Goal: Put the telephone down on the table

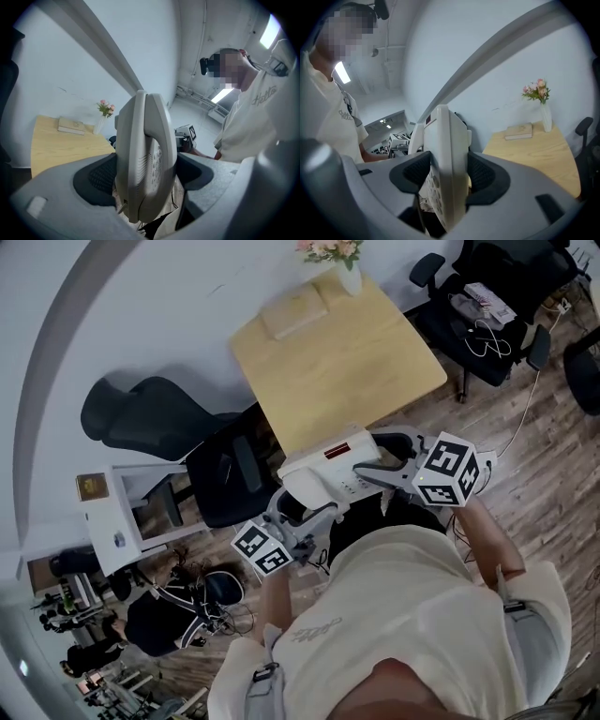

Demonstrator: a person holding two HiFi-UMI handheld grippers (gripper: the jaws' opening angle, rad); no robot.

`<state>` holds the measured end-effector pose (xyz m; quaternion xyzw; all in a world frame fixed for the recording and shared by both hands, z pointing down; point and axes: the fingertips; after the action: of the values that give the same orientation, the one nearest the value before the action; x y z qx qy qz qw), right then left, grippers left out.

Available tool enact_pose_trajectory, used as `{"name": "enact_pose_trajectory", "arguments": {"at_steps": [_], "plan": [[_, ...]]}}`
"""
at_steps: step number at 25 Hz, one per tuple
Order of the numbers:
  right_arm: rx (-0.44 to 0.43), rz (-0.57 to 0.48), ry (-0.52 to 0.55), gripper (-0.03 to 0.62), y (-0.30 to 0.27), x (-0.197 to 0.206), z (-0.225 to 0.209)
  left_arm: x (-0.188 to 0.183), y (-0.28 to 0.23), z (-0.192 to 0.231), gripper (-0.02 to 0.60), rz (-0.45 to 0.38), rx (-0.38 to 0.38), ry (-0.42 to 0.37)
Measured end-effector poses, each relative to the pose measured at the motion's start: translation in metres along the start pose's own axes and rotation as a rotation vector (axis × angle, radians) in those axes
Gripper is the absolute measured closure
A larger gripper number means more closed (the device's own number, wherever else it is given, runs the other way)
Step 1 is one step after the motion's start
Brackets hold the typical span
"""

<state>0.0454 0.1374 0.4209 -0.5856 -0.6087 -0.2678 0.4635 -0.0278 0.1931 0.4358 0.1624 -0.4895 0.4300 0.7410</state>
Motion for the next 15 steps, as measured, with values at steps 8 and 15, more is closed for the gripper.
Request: {"name": "enact_pose_trajectory", "arguments": {"at_steps": [8,15], "plan": [[0.065,0.05,-0.001,0.358,-0.028,-0.052,-0.063,-0.052,-0.035,0.063,0.201,-0.003,0.07,0.017],[0.089,0.061,0.039,0.358,-0.069,-0.095,-0.089,-0.095,-0.031,0.112,0.201,-0.04,0.092,-0.008]]}}
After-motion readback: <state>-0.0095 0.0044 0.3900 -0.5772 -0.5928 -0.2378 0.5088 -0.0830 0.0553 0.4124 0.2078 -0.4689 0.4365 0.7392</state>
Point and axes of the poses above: the fingertips, and each gripper's own axes: y backward along the fingers, z to its left, x out of its underside
